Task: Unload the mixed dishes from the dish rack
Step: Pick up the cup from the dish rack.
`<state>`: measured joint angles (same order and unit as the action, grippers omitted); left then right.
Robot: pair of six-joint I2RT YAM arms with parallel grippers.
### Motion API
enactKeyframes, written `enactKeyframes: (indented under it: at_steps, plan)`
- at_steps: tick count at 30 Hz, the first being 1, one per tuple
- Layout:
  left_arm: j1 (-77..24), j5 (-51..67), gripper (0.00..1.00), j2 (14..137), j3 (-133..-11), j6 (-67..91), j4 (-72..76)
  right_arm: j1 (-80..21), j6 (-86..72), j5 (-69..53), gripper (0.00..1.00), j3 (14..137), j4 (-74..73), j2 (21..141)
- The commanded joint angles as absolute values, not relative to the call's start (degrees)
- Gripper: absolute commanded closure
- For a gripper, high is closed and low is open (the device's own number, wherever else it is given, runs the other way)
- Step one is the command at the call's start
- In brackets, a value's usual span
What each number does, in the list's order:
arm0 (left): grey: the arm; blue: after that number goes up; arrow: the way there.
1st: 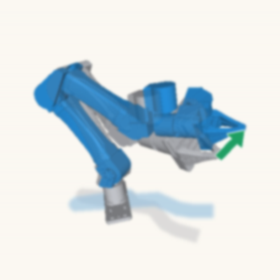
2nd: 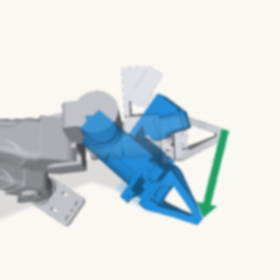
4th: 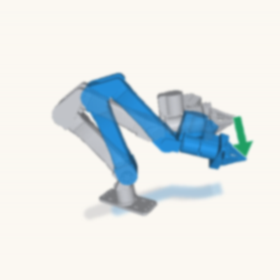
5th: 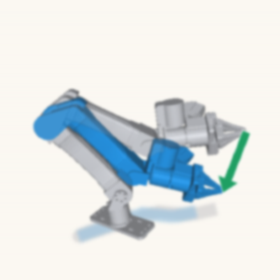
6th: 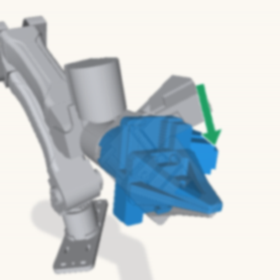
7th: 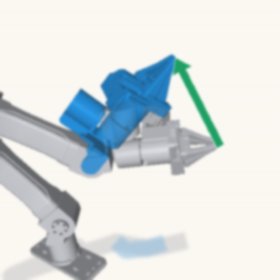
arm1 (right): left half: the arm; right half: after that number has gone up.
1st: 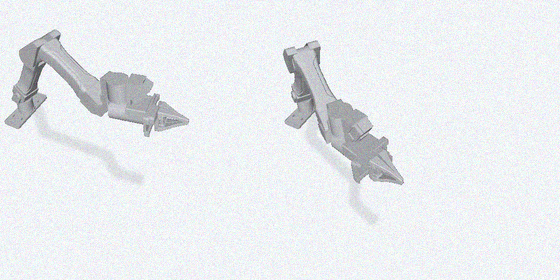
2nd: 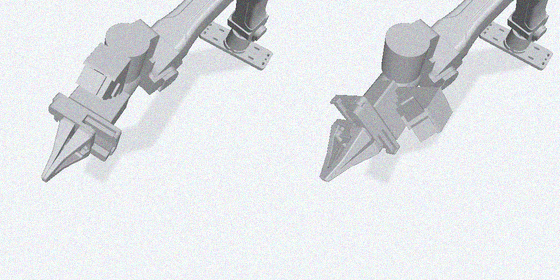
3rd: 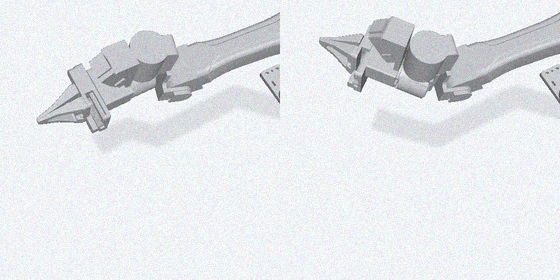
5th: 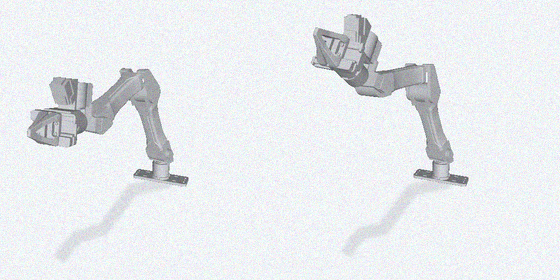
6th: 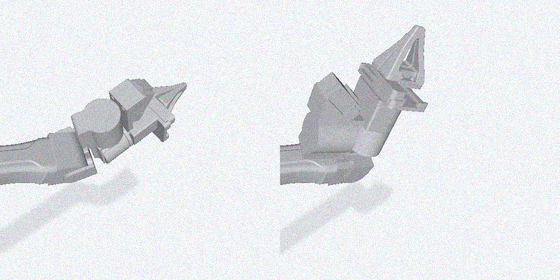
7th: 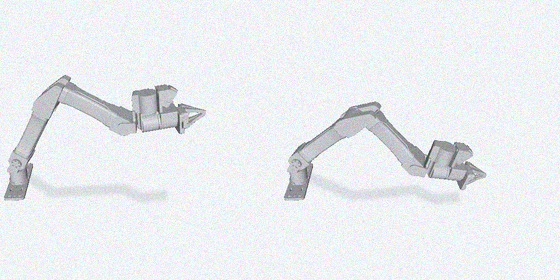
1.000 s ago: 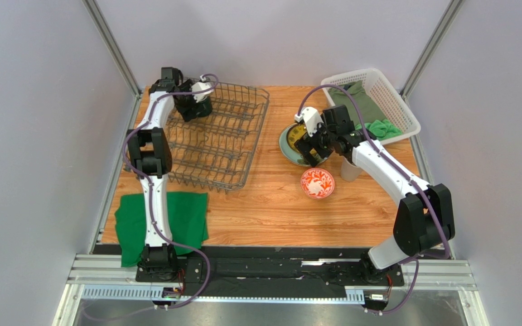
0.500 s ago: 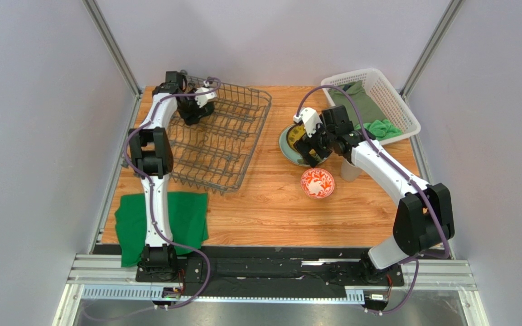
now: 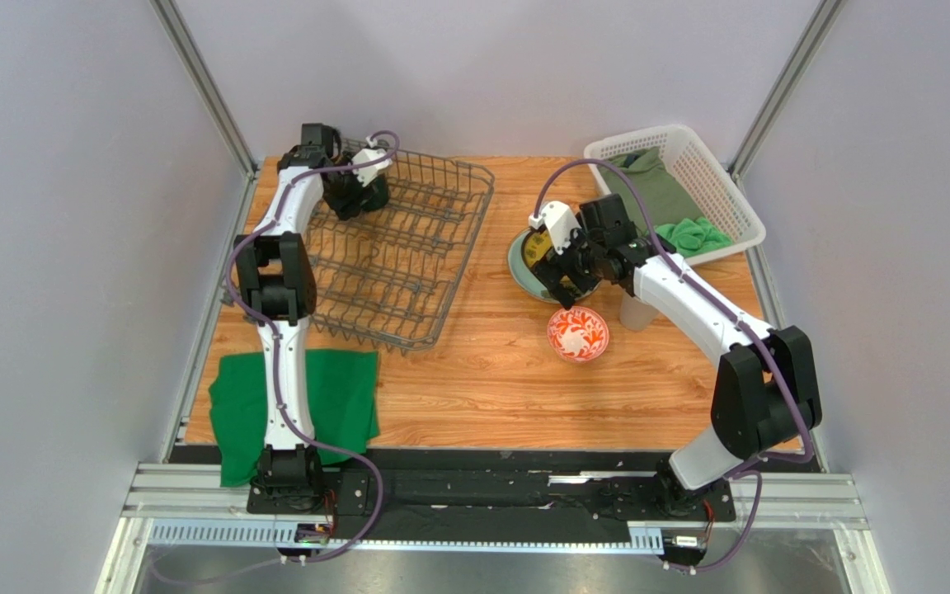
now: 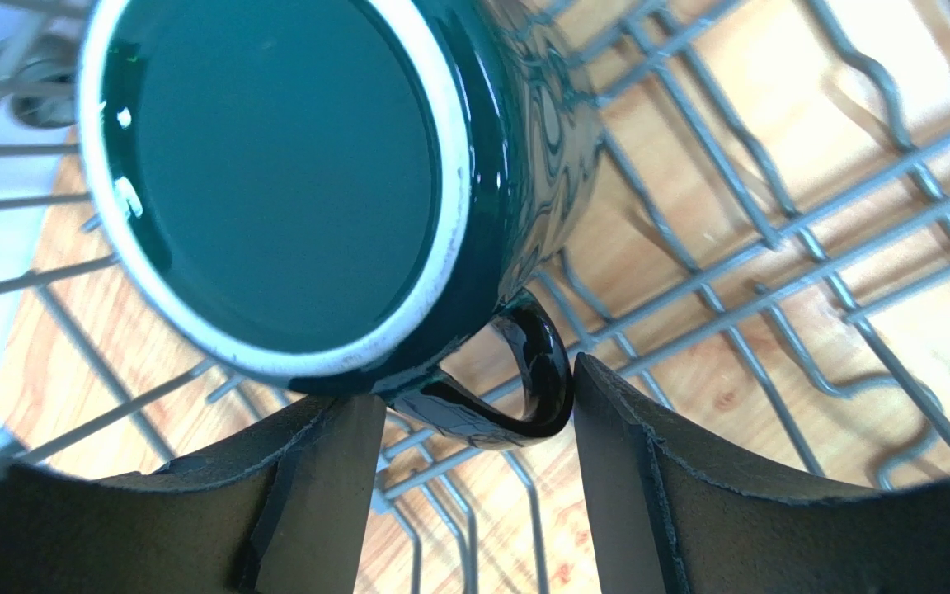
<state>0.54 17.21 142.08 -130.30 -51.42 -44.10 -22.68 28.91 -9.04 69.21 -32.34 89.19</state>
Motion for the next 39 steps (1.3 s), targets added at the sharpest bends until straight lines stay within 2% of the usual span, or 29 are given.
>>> enactKeyframes:
  at_steps: [1,10,28,39]
  plan:
    - [0.26,15.12,0.36,141.33,-132.71,-47.03,-41.31,-23.2,30.23,-8.88,0.01,69.7,-31.82,89.82]
    - [0.26,15.64,0.42,142.29,-133.24,-44.12,-40.17,-23.82,30.59,-8.53,0.01,69.7,-31.99,90.53]
    - [0.26,15.64,0.47,145.99,-135.88,-43.07,-40.17,-24.43,31.11,-7.91,0.01,69.78,-32.43,91.23]
    - [0.26,16.17,0.66,145.64,-135.88,-43.42,-41.04,-25.13,31.55,-7.12,0.01,69.87,-32.52,92.28]
